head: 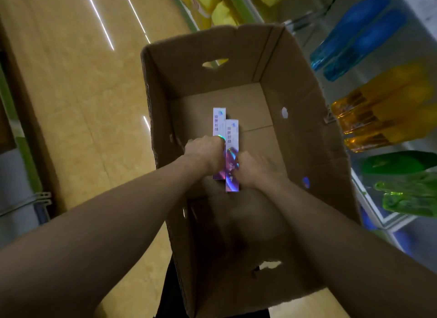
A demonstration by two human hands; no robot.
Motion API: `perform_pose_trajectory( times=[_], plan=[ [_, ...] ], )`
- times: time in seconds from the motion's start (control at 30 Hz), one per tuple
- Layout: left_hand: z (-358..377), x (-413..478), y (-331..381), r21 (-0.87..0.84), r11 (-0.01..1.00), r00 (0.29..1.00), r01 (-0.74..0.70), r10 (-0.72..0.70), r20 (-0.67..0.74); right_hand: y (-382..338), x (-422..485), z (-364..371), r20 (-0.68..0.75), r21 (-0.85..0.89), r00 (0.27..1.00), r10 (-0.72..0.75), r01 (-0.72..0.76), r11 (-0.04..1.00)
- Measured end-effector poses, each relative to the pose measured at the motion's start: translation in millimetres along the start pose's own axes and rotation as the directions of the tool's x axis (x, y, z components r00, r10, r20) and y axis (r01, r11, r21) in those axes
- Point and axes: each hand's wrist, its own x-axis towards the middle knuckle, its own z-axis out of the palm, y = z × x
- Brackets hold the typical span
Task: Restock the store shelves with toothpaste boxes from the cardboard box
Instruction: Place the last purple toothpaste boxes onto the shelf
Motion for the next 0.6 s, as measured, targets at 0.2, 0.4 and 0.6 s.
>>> perform_pose_trajectory(
  times=[0.2,0.4,0.6],
  plan=[
    [17,29,-10,0.073,0.996,0.999,-0.052,0.052,0.002,1,31,27,0.001,0.145,0.993,0.121,-0.12,0.982],
    [28,33,-20,0.042,0.995,0.995,-0.095,0.095,0.008,-4,48,50,0.034,0.248,0.973,0.229,-0.23,0.941],
    [26,30,-28,-0.001,0.996,0.996,-0.092,0.092,0.013,-6,55,55,0.035,0.264,0.967,0.251,-0.251,0.931]
  ],
)
